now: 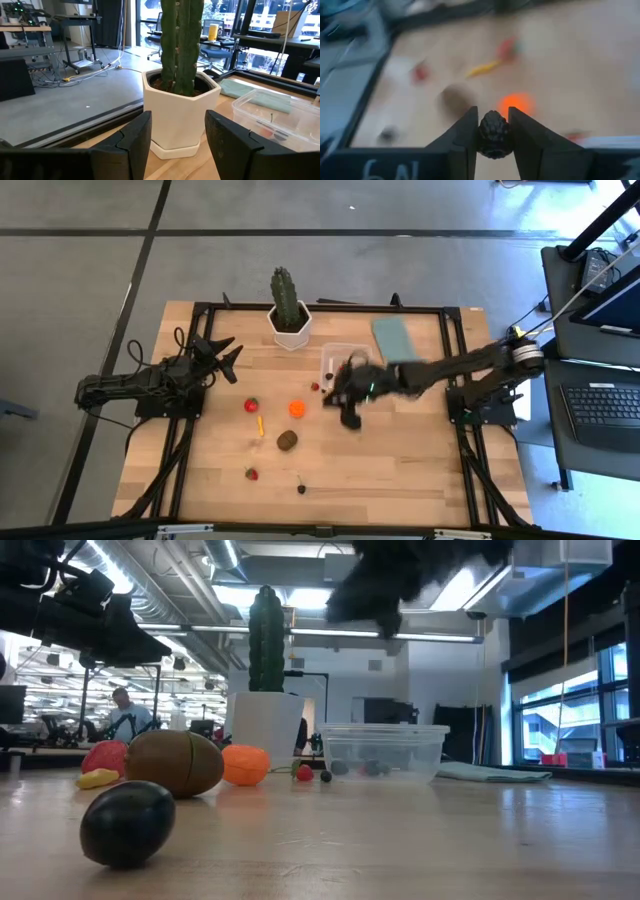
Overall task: Pick and placing Produce into tupperware
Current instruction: Put the raspberry into the transparent bin
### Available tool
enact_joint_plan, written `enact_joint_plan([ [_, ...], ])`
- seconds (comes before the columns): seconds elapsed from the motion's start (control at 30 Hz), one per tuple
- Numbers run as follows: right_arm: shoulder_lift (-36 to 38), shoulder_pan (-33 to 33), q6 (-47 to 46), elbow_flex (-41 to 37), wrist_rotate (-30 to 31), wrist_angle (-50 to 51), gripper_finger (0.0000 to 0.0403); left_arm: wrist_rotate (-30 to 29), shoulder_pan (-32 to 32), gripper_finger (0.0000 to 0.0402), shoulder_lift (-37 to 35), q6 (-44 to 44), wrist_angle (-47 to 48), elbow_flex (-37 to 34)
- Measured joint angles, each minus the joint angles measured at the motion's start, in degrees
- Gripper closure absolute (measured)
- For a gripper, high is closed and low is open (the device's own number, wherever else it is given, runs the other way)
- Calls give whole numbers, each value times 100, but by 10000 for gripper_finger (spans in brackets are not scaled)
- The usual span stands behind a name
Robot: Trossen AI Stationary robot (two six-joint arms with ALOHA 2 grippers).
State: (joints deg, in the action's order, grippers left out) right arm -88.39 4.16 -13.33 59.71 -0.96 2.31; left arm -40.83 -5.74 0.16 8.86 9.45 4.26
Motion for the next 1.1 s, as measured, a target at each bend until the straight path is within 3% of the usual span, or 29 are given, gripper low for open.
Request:
enact_joint_plan([
  [0.1, 290, -559, -8, 836, 426, 1426, 309, 0, 0, 225, -1, 0, -2, 0],
  [0.2, 231, -1118, -269, 1760, 436, 2797, 309, 1, 1, 225, -2, 0, -3, -1],
  [0.43, -341, -2093, -95, 3036, 68, 4466, 309, 0, 0, 225, -1, 4, -4, 0],
  [0.7, -1618, -2361, 404, 3101, -139, 5203, 309, 1, 0, 225, 0, 3, -7, 0],
  [0.9, -2522, -2322, 635, 3098, -367, 5101, 305, 0, 1, 225, 0, 3, -7, 0],
  [1.1, -2966, -2299, 795, 3098, -367, 4860, 300, 1, 0, 225, -2, 3, -9, 0],
])
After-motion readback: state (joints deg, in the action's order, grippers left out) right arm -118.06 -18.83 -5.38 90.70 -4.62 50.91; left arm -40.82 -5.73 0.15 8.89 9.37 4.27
